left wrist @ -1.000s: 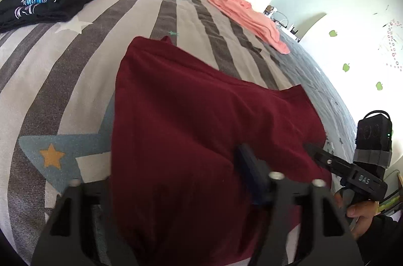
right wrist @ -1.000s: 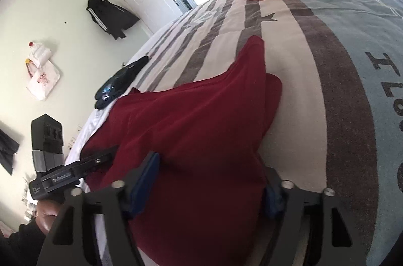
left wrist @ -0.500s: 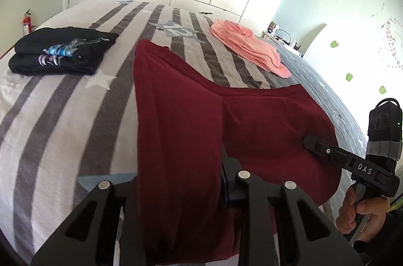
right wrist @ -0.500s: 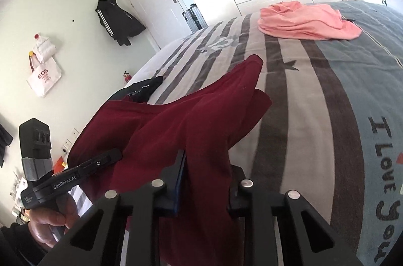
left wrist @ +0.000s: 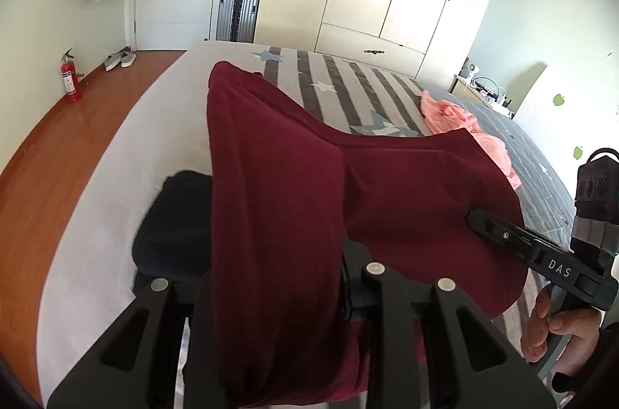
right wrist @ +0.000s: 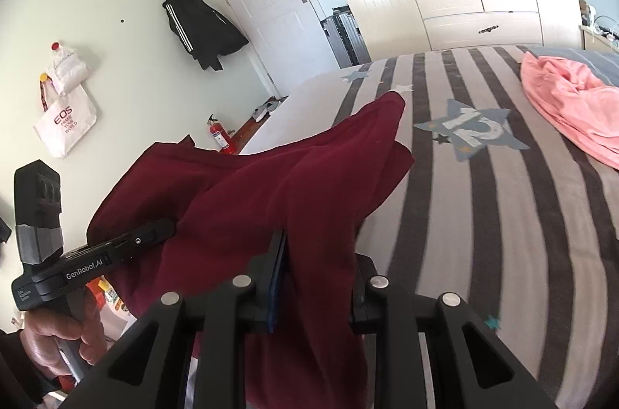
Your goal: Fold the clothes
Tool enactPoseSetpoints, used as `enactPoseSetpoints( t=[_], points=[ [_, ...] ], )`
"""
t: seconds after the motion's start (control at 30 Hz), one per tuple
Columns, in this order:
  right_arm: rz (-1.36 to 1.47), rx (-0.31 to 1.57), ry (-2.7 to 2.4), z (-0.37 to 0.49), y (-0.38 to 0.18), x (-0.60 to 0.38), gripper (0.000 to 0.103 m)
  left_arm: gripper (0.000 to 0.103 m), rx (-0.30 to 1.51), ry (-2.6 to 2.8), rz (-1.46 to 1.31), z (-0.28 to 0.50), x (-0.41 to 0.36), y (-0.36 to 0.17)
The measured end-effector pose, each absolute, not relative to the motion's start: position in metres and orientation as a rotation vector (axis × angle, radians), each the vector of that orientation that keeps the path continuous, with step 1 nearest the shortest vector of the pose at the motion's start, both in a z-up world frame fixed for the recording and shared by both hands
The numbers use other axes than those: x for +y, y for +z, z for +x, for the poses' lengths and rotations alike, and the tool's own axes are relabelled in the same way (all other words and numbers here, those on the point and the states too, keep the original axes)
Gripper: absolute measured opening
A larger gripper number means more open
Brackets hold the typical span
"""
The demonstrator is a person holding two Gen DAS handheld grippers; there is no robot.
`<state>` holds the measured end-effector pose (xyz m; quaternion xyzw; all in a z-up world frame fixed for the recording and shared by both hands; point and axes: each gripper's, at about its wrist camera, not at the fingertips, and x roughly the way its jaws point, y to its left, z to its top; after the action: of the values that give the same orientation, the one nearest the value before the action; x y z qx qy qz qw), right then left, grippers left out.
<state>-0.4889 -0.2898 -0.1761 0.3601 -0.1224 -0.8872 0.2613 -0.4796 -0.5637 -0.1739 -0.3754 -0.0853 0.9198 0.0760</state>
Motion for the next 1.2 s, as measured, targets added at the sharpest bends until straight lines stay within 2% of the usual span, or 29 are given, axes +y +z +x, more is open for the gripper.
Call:
enactPoseSetpoints(
  t=[0.17, 0.33, 0.63, 0.7, 0.73, 0.77, 0.8, 0.83, 0.87, 0.9, 0.93, 0.97, 1.03, 1.13, 1.17, 1.2],
  points=[
    [1.026, -0.307, -2.427, -0.544, -0.217, -0.353, 0.021, 0.024, -0.204, 2.755, -1.198, -0.534, -0.606, -0.218],
    [1.14, -0.297, -2.407, -0.554, -0.264, -0.384, 0.021, 0.024, -0.367, 2.71, -1.317, -0.542, -0.636, -0.263],
    [1.163, -0.372, -2.348, -0.554, -0.273, -0.384, 0.022, 0.023, -0.462, 2.717, -1.329, -0.53, -0.65, -0.273],
    [1.185, -0.382, -2.33, -0.554, -0.276, -0.381, 0.022, 0.024, -0.43, 2.715, -1.341, -0.53, -0.648, -0.274],
    [1.194, -0.383, -2.324, -0.553, -0.278, -0.38, 0.024, 0.032, -0.413, 2.722, -1.341, -0.529, -0.648, -0.273],
    [1.203, -0.37, -2.328, -0.553, -0.277, -0.379, 0.03, 0.036, -0.418, 2.734, -1.344, -0.527, -0.649, -0.271],
    [1.22, -0.359, -2.344, -0.553, -0.278, -0.377, 0.036, 0.044, -0.445, 2.753, -1.349, -0.526, -0.652, -0.268],
    [1.23, -0.369, -2.369, -0.553, -0.276, -0.37, 0.049, 0.054, -0.462, 2.791, -1.345, -0.522, -0.656, -0.264],
    [1.239, -0.381, -2.395, -0.554, -0.274, -0.363, 0.051, 0.06, -0.472, 2.838, -1.337, -0.518, -0.66, -0.26],
    [1.229, -0.4, -2.439, -0.554, -0.269, -0.352, 0.052, 0.072, -0.482, 2.885, -1.328, -0.514, -0.664, -0.256],
    [1.216, -0.42, -2.485, -0.554, -0.264, -0.341, 0.052, 0.081, -0.492, 2.929, -1.317, -0.51, -0.67, -0.252],
    [1.196, -0.391, -2.498, -0.554, -0.259, -0.345, 0.052, 0.082, -0.501, 2.972, -1.31, -0.505, -0.676, -0.248],
    [1.154, -0.327, -2.518, -0.552, -0.25, -0.355, 0.054, 0.083, -0.52, 3.051, -1.29, -0.497, -0.685, -0.236],
    [1.091, -0.23, -2.545, -0.55, -0.236, -0.37, 0.054, 0.08, -0.503, 3.137, -1.11, -0.488, -0.688, -0.21],
    [1.07, -0.198, -2.553, -0.55, -0.231, -0.375, 0.052, 0.075, -0.442, 3.093, -1.094, -0.495, -0.678, -0.206],
    [1.048, -0.166, -2.56, -0.549, -0.226, -0.38, 0.052, 0.05, -0.368, 3.035, -1.106, -0.505, -0.665, -0.205]
  ],
)
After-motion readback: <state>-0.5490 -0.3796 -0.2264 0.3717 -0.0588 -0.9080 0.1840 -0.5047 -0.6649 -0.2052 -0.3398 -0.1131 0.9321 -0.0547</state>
